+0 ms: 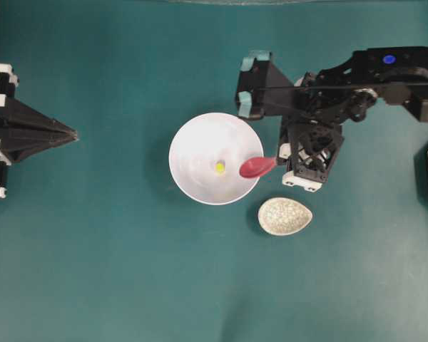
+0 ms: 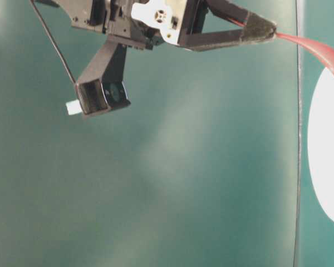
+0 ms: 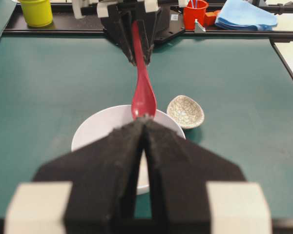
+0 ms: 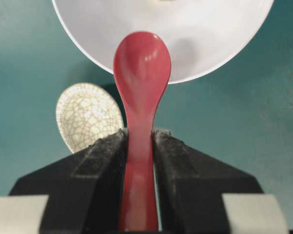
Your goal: Scoop the yellow hexagonal prism block from the bowl with a spoon using the right arm.
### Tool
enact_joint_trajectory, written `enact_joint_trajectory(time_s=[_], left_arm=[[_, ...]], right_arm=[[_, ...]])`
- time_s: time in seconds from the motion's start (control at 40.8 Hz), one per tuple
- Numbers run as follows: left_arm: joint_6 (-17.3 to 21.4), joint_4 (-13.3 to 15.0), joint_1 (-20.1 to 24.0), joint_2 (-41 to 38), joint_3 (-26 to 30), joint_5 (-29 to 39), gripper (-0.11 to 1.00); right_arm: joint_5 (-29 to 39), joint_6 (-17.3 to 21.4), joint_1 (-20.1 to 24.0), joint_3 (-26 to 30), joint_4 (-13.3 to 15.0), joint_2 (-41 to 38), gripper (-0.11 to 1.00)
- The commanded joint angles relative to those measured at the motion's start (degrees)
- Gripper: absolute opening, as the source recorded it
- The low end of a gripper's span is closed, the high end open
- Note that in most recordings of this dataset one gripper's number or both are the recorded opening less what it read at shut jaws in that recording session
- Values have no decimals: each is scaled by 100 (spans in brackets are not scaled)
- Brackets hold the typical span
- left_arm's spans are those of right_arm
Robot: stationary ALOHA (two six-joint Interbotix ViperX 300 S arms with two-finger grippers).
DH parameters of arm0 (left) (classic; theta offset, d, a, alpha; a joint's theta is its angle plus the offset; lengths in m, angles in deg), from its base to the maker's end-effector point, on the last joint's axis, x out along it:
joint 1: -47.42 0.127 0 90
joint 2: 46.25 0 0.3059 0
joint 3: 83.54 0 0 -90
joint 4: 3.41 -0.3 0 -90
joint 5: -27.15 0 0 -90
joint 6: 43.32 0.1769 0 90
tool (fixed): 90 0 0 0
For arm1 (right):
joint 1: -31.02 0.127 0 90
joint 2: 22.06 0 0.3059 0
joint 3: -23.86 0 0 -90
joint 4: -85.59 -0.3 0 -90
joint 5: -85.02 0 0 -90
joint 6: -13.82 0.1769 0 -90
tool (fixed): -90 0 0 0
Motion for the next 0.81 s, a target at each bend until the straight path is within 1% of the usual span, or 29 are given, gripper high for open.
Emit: enact_joint_trajectory(time_s=[0.0, 0.294, 0.589, 0.785], left_arm=[[0, -18, 0, -53, 123, -18, 4], [0, -18, 0, -53, 123, -18, 4], [0, -18, 0, -53, 123, -18, 4], [0, -18, 0, -53, 123, -18, 4]], right_arm=[[167, 9, -26, 264, 9, 9, 25], [729, -44, -105, 686, 9, -281, 24], [773, -79, -114, 940, 9, -439, 25], [773, -79, -114, 993, 9, -501, 24]])
